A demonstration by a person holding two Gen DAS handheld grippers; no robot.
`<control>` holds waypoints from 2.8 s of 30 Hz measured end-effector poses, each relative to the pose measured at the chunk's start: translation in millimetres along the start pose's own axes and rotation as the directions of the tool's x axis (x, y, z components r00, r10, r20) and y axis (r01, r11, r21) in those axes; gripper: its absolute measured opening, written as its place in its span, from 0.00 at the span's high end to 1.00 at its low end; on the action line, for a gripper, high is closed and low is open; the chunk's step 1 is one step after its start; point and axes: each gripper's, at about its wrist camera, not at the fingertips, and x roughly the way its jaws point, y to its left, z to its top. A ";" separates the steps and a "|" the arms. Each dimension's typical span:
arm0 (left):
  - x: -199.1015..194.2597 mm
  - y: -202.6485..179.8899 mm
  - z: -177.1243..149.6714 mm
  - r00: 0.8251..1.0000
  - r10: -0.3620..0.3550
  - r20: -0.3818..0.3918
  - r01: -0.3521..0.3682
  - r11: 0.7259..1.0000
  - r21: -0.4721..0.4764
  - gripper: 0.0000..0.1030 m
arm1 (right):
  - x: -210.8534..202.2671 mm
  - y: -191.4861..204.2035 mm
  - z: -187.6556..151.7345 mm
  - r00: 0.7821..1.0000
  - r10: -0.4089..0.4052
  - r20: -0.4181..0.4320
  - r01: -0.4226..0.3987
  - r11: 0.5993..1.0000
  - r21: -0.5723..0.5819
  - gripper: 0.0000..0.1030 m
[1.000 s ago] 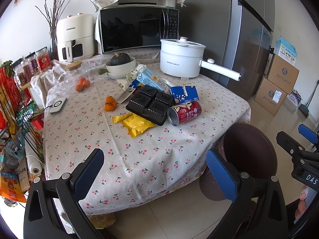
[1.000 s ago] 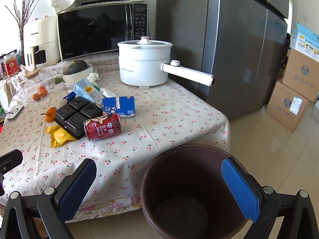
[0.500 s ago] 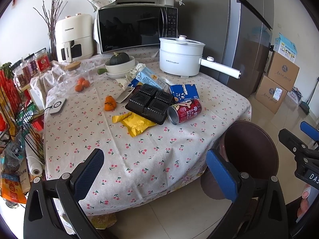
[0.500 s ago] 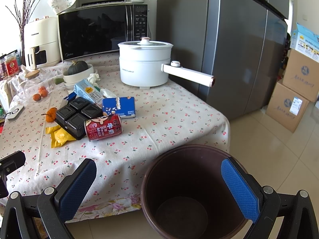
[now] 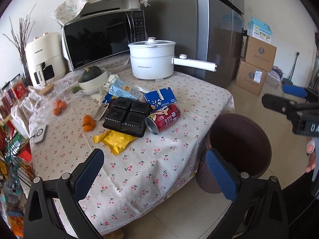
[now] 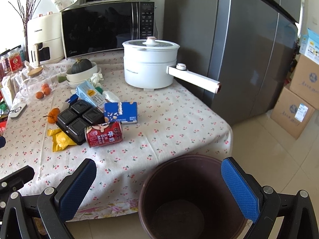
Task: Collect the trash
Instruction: 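Reach the left tool to the red can and close on it, then move the right tool over the black plastic tray while the left tool holds the can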
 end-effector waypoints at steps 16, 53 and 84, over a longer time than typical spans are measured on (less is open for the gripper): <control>172.6 -18.5 74.9 0.934 -0.077 -0.350 0.172 0.953 0.251 0.20 | 115.8 -54.2 21.0 0.956 0.057 -0.287 -0.080 0.994 -0.068 0.00; 101.0 127.2 13.7 0.957 -0.083 -0.277 0.022 0.977 -0.214 0.46 | 189.9 38.9 44.5 0.896 0.174 -0.409 -0.174 0.984 0.037 0.00; 92.1 180.2 -0.8 0.964 -0.060 -0.258 -0.032 0.941 -0.338 0.46 | 268.2 132.0 41.1 0.743 0.563 -0.362 -0.371 0.797 0.476 0.91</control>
